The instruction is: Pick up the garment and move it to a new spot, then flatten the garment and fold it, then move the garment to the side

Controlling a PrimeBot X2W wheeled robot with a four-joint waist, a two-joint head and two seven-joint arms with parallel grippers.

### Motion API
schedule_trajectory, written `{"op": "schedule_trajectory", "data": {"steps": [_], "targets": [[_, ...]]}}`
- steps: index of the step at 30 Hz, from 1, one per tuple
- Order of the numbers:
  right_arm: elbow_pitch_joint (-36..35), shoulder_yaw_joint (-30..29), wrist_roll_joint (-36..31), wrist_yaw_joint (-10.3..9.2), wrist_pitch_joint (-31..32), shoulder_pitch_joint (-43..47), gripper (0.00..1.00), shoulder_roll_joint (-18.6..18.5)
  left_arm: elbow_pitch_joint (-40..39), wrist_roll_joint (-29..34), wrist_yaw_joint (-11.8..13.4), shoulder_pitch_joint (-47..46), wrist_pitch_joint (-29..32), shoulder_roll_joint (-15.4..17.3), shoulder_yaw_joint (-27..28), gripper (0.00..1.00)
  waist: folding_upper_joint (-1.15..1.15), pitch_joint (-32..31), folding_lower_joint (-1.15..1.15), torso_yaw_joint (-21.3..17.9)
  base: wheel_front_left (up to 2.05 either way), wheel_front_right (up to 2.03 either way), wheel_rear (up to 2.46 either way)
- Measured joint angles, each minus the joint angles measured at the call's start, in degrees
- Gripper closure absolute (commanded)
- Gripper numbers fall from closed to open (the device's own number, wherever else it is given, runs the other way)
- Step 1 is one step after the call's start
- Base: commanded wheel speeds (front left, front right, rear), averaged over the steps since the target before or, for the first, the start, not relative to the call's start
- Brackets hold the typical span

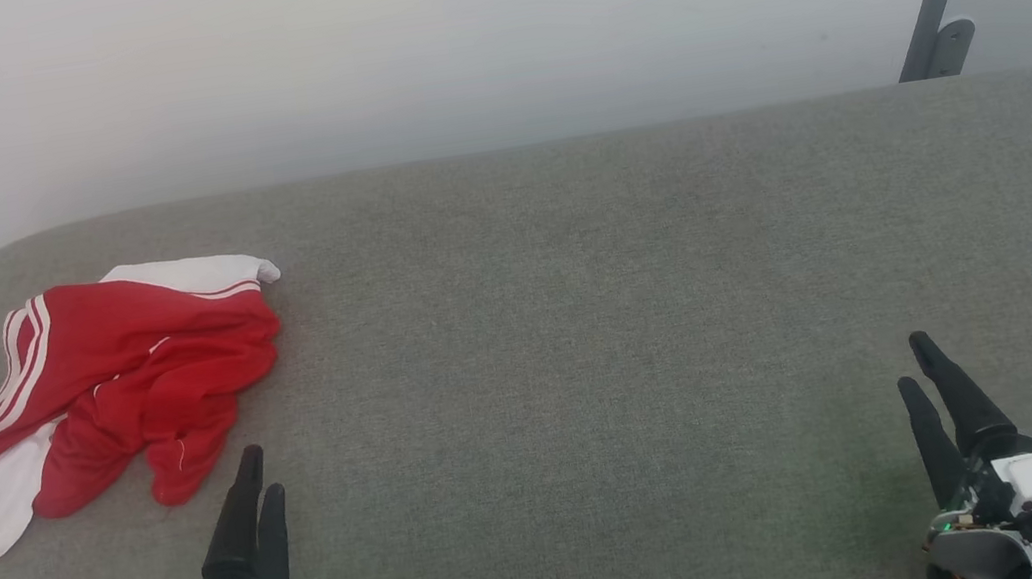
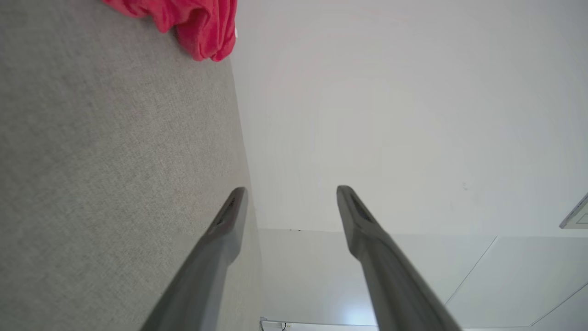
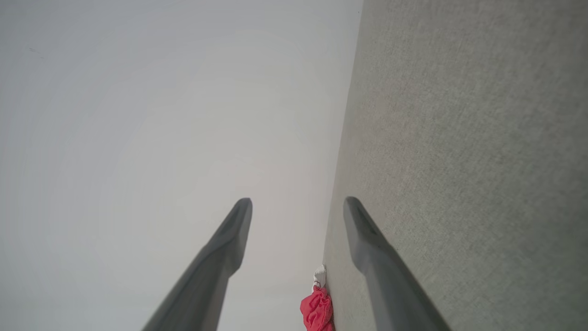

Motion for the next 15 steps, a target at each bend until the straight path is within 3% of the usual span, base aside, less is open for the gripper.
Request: {"op": "schedule_trajectory", "data": {"steps": [8, 15], "targets": [[-0.07, 2.13, -0.9, 0.0, -1.86, -0.21, 0.0, -0.02, -1.6, -0.3, 0.0, 0.09, -1.01, 0.05, -0.43, 0.0, 0.0, -0.2, 0.0, -0.19, 0.0, 0.0, 0.0], [0.67, 4.95, -5.04, 0.0, -4.36, -1.18, 0.0, -1.24, -2.22, 3.09, 0.45, 0.8, -3.47, 1.27, -1.49, 0.0, 0.0, -0.44, 0.0, -0.44, 0.0, 0.0, 0.0]]}}
